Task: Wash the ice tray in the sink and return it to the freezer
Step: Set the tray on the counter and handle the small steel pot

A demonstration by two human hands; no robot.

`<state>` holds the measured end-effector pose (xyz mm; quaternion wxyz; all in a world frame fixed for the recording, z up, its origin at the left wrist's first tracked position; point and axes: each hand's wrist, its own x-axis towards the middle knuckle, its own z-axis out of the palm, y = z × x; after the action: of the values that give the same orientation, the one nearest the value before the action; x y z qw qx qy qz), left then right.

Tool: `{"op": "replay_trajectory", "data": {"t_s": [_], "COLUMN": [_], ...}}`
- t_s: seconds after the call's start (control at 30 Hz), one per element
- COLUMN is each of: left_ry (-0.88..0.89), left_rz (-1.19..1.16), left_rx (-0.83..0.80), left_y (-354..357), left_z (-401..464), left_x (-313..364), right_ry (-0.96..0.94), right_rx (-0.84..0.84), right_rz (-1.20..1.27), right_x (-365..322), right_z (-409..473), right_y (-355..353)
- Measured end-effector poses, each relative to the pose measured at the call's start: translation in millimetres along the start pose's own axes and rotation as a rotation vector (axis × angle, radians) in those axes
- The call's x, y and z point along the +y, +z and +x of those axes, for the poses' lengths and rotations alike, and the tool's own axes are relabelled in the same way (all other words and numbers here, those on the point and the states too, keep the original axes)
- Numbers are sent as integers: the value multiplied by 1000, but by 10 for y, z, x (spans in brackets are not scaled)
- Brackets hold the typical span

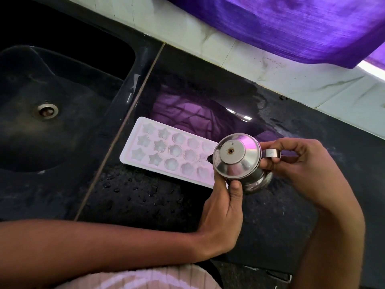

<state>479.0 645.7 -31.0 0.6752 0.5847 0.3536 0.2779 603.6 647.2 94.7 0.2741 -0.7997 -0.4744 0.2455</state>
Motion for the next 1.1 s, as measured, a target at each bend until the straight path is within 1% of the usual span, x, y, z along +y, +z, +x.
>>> {"op": "replay_trajectory", "data": {"t_s": [0.13,0.27,0.4,0.6,0.73,0.9,1.1], "left_ry": [32,104,177,226,205,131,49], "left_rz": [-13,-10,20,-48,-91,-108,-90], "left_rx": [-1,9,44,116,178,228,236], "left_y": [-3,-11,-29,-58,-91,-145,-187], "left_z": [-3,0,24,162,263,390,462], "left_x": [34,75,122,177,190,132,107], "right_ry": [-16,-33,-47,-43,-22,-7,16], "right_rx": [1,6,24,94,131,104,67], "right_rz": [29,62,129,292,377,417,312], "right_x": [7,21,40,76,43,-36,-41], "right_z": [-4,-23,-42,7,92,218,390], "right_y": [-25,-54,-71,-11,85,168,215]}}
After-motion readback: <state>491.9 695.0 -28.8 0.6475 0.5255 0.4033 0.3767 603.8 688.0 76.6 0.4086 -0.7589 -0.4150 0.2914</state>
